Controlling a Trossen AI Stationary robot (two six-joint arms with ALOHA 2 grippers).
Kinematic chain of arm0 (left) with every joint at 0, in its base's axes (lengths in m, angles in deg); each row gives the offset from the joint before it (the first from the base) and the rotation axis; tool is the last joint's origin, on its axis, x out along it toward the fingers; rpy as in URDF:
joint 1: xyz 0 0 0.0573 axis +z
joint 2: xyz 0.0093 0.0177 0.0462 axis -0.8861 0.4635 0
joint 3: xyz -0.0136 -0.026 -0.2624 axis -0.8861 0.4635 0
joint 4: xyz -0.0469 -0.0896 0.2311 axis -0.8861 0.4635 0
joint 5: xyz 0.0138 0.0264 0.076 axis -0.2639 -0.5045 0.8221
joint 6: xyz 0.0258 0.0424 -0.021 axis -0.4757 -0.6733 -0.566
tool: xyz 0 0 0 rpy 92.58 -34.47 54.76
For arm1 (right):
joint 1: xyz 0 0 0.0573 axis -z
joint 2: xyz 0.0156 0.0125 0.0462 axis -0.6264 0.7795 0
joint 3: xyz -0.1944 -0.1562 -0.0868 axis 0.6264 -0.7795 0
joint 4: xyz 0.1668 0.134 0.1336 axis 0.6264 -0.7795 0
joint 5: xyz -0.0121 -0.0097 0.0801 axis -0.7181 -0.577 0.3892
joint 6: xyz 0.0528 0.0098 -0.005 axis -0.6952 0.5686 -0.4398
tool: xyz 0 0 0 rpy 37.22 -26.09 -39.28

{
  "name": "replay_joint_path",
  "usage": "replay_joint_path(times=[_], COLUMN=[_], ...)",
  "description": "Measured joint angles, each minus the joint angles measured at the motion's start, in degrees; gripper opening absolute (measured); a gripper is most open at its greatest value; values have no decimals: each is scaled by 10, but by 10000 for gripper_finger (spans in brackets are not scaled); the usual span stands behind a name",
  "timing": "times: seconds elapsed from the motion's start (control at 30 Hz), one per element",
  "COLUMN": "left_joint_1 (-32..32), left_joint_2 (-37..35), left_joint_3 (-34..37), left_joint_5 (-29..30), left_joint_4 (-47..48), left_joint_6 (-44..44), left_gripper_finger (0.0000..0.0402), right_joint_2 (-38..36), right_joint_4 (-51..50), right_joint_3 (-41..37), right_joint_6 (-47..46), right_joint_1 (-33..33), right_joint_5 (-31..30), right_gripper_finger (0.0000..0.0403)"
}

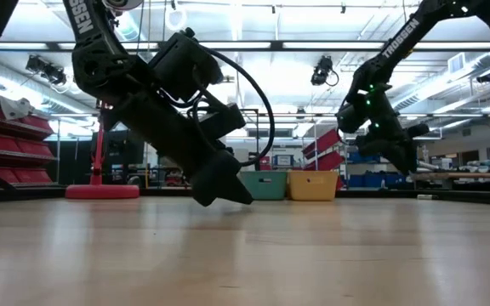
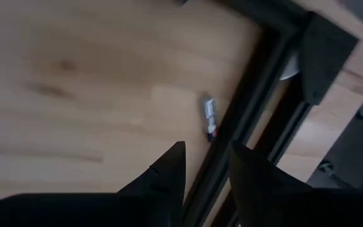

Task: Sort batteries
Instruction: Put the silver battery into the yellow bin

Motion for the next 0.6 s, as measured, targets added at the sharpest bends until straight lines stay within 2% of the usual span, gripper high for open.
replay_joint_path(times=[0.17,0.33,0.5,0.6], left_joint_1=[5,4,4,4], left_joint_2=[0,0,0,0], left_joint_3=[0,0,0,2], left_joint_5=[-17,-25,-25,-26], left_joint_4=[-8,-5,-3,-3], left_joint_6=[1,1,4,4], left_gripper_finger=[92,92,92,92], right_joint_2=[11,55,99,120], right_joint_4=[2,10,8,14], right_joint_3=[-32,-33,-4,11], right_joint_6=[34,22,10,14], right_joint_1=[-1,2,-3,2], right_joint_5=[-6,-13,-57,-58], right_gripper_finger=[106,107,107,108])
